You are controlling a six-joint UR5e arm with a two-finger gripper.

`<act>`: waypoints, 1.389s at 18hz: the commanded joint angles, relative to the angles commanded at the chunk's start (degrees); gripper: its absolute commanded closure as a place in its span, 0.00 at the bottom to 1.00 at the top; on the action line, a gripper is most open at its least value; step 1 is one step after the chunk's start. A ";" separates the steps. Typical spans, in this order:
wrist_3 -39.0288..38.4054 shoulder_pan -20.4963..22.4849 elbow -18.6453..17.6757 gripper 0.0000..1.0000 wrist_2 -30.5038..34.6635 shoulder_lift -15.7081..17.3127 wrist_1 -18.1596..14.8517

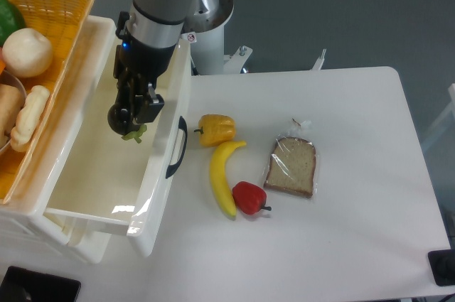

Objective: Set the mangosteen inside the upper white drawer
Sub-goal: 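Lower the mangosteen into the drawer and open the gripper, then raise the open gripper up out of the drawer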

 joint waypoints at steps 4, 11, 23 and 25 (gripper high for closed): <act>-0.87 -0.97 0.09 0.37 0.00 -0.35 -0.17; -0.79 -1.76 0.97 0.00 0.00 -0.27 0.09; -8.79 9.91 6.33 0.00 -1.49 -0.70 1.84; -8.44 14.39 5.19 0.00 -1.49 -0.79 1.85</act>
